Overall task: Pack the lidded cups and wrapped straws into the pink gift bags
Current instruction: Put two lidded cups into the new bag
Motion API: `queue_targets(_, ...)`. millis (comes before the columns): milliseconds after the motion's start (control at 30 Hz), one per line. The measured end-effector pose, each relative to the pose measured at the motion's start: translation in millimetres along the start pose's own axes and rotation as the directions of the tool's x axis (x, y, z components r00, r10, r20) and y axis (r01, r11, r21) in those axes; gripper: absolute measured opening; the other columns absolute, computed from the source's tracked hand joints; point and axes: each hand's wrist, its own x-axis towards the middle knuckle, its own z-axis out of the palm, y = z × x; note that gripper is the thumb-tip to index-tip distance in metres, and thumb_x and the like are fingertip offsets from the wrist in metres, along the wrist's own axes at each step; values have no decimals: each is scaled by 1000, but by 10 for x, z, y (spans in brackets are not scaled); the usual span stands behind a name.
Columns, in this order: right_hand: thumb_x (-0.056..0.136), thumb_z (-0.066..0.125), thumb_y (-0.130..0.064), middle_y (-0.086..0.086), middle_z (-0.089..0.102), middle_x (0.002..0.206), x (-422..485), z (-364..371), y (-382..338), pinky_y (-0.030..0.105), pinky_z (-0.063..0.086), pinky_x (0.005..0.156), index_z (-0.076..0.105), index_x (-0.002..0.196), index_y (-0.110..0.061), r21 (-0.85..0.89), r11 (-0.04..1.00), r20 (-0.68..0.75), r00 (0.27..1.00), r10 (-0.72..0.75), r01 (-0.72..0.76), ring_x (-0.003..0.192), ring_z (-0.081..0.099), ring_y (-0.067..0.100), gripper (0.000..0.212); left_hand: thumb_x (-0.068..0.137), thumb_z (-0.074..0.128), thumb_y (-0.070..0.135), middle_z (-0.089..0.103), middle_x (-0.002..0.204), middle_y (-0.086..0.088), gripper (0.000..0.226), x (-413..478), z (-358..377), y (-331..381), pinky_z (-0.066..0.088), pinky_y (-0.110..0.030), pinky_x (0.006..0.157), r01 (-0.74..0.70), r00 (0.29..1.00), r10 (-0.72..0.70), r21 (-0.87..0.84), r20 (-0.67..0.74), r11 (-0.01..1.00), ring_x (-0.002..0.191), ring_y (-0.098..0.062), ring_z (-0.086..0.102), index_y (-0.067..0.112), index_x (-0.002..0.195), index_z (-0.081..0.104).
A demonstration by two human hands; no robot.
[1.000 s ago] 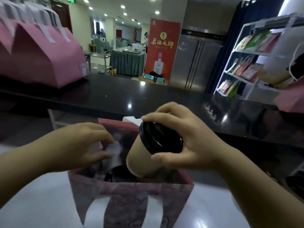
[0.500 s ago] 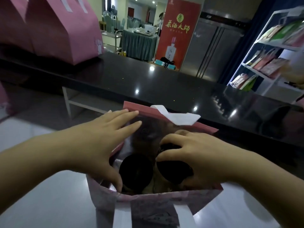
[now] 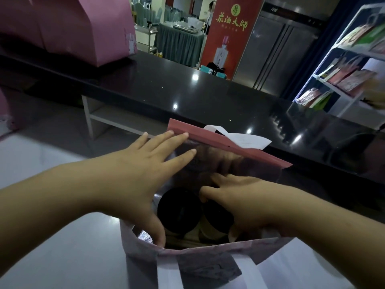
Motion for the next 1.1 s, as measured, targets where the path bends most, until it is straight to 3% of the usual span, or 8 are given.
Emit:
queue_targets(100,64,80,-37,-1,36,127,-22,44,29,27,39,69,30,121,-37,-20,1000,6,1000,-1,1,103,46,23,76,30,37,96,-49,136,15,133,7,-3,-4,-16,-40,110,4,1000,-4,8,17,1000,124,-4,-45,45,124,-42)
queue_targets(433,64,81,-45,3,33,133,52,106,-8,31,48,80,30,127,-32,14,1000,4,1000,13,-13,105,45,22,82,37,45,93,-53,132,17,131,-14,-37,36,-20,-37,107,27,998,-27,12,57,1000,122,-5,-47,45,121,-44)
queue_targets(600,70,78,-39,-2,32,133,8,134,14,28,47,78,28,134,-38,88,993,80,994,75,-82,101,47,18,81,37,45,93,-53,131,17,131,-40,-34,28,-23,-36,104,32,998,-33,19,45,999,119,-4,-49,45,121,-44)
queue_targets(833,75,75,-32,-1,40,131,101,221,15,25,41,74,35,136,-30,29,999,95,995,43,-46,101,49,20,73,34,41,94,-50,133,19,131,-42,-5,-14,-26,-29,95,16,1000,-17,-26,-8,1000,118,0,-47,46,124,-41)
queue_targets(967,76,74,-28,3,42,130,139,296,15,28,43,75,39,134,-27,28,999,102,994,40,-43,95,50,20,69,38,44,93,-47,137,19,129,-42,1,-16,-24,-29,98,28,999,-29,-27,-26,999,125,-5,-44,46,123,-42)
queue_targets(1100,77,74,-29,0,41,134,111,251,25,30,48,87,36,138,-33,51,997,89,995,54,-58,107,51,22,71,40,44,92,-46,133,27,122,-52,-41,6,-22,-22,94,17,997,-21,-60,-68,998,112,6,-50,52,116,-43)
